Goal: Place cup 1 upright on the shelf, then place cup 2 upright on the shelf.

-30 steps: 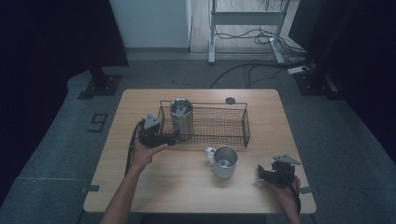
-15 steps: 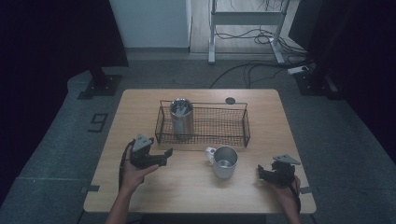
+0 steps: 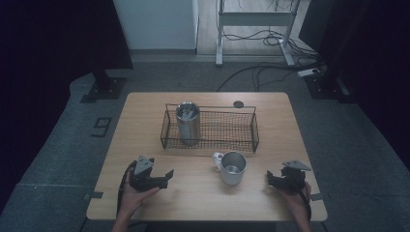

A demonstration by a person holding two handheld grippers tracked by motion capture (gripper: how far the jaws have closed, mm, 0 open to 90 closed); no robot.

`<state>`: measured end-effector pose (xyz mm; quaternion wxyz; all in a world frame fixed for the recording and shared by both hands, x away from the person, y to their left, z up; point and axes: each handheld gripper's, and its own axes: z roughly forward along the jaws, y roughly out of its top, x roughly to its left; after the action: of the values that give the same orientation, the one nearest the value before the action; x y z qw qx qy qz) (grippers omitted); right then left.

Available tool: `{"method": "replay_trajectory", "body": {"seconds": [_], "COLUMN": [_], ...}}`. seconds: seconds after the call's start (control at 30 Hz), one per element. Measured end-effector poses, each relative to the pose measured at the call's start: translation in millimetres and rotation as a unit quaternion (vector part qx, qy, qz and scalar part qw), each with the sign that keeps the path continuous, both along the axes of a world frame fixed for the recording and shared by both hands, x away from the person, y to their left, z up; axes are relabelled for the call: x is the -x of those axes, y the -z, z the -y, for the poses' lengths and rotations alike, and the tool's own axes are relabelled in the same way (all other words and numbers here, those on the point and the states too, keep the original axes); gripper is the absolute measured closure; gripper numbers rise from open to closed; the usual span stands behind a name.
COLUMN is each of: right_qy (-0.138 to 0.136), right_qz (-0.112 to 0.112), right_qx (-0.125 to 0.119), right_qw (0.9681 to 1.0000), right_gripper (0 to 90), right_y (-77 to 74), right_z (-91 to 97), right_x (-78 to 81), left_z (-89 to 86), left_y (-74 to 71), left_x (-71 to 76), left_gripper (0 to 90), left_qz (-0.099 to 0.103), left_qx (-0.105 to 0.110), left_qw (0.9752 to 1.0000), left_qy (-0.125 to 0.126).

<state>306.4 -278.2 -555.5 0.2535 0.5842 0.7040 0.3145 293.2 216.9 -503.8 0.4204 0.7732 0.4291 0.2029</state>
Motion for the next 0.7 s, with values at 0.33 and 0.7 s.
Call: {"method": "replay_trajectory", "body": {"seconds": [0.33,0.7], "right_qy": [0.003,0.006], "right_qz": [-0.001,-0.001], "right_qx": [0.001,0.001], "right_qw": [1.0,1.0], "right_gripper": [12.4,13.4], "right_y": [0.0,-0.2], "right_z": [0.1,-1.3], "right_x": [-0.2,-1.3], "left_z": [-10.5,-1.9], "left_y": [11.6,13.2], "left_x": [5.1,4.6], "left_gripper": [10.4,10.4], "left_qz": [-0.007,-0.006], "left_qx": [-0.003,-0.003], "left_qw": [0.9998,1.0], "left_qy": [-0.02,-0.006]}}
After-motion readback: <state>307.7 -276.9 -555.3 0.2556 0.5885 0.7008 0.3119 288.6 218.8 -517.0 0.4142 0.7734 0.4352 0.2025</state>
